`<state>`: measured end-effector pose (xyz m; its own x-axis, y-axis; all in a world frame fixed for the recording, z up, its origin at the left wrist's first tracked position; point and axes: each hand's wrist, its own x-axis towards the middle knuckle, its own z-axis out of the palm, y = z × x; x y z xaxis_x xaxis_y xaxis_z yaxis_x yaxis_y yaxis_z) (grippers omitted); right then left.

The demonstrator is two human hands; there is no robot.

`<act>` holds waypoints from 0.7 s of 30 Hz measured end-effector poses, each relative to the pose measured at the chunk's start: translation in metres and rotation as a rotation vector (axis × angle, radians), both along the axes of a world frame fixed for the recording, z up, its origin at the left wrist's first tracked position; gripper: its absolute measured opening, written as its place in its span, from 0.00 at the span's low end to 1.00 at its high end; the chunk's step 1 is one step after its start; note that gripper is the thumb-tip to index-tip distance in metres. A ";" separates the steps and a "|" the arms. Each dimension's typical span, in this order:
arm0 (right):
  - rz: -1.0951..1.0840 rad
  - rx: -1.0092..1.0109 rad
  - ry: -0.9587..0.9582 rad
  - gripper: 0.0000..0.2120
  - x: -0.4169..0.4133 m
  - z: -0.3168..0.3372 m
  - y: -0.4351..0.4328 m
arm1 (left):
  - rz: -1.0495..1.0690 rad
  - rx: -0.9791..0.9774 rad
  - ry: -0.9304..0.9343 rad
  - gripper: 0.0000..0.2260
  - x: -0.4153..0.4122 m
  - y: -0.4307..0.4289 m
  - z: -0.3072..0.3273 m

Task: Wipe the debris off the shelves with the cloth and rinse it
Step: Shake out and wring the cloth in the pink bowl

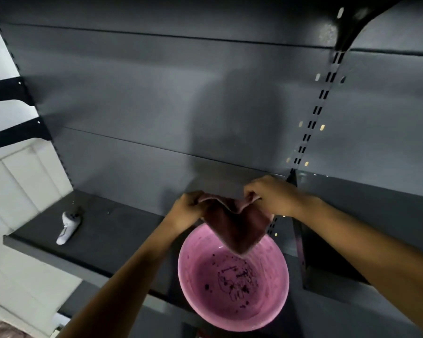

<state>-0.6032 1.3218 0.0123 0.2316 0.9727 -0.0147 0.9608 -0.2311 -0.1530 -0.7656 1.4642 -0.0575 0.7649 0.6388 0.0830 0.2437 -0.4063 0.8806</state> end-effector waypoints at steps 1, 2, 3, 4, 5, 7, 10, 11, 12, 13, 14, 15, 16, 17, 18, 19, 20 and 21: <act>-0.005 -0.002 -0.056 0.08 0.001 -0.002 -0.001 | -0.053 0.099 0.102 0.07 -0.002 0.005 0.000; -0.002 -0.027 -0.128 0.06 0.000 -0.002 -0.002 | -0.091 0.196 0.193 0.07 -0.004 0.007 0.001; -0.006 -0.068 -0.202 0.07 -0.001 -0.002 -0.004 | -0.109 0.282 0.271 0.07 -0.005 0.009 0.001; -0.025 -0.093 -0.265 0.10 -0.001 -0.001 -0.006 | -0.117 0.339 0.323 0.08 -0.007 0.010 0.000; -0.056 -0.117 -0.313 0.12 0.001 0.000 -0.009 | -0.125 0.360 0.351 0.08 -0.009 0.013 0.000; -0.081 -0.187 -0.378 0.13 0.004 0.002 -0.011 | -0.166 0.342 0.411 0.09 -0.014 0.017 0.000; -0.119 -0.192 -0.349 0.10 0.006 -0.001 -0.011 | -0.258 0.286 0.532 0.14 -0.018 0.020 0.001; -0.126 -0.164 -0.331 0.09 0.007 -0.003 -0.009 | -0.272 0.265 0.535 0.14 -0.018 0.018 0.002; -0.137 -0.157 -0.316 0.08 0.008 -0.004 -0.007 | -0.279 0.242 0.522 0.14 -0.017 0.016 0.004; -0.161 -0.138 -0.281 0.08 0.009 -0.006 -0.006 | -0.282 0.199 0.484 0.13 -0.016 0.016 0.006; -0.195 -0.103 -0.219 0.07 0.010 -0.006 -0.005 | -0.276 0.134 0.436 0.13 -0.014 0.016 0.007; -0.232 -0.050 -0.128 0.05 0.010 -0.006 -0.004 | -0.265 0.039 0.378 0.13 -0.013 0.017 0.006; -0.267 0.002 -0.030 0.05 0.009 -0.005 -0.002 | -0.249 -0.107 0.325 0.12 -0.013 0.016 0.007; -0.295 0.051 0.059 0.06 0.008 -0.004 0.000 | -0.243 -0.274 0.274 0.12 -0.014 0.016 0.006; -0.327 0.100 0.128 0.08 0.006 -0.003 0.002 | -0.253 -0.432 0.229 0.13 -0.014 0.014 0.005; -0.355 0.145 0.176 0.11 0.004 -0.001 0.004 | -0.268 -0.539 0.202 0.14 -0.013 0.011 0.004; -0.375 0.162 0.199 0.13 -0.001 0.001 0.006 | -0.283 -0.597 0.200 0.15 -0.012 0.004 0.003; -0.374 0.150 0.212 0.14 -0.008 0.002 0.008 | -0.289 -0.635 0.199 0.15 -0.009 -0.003 0.001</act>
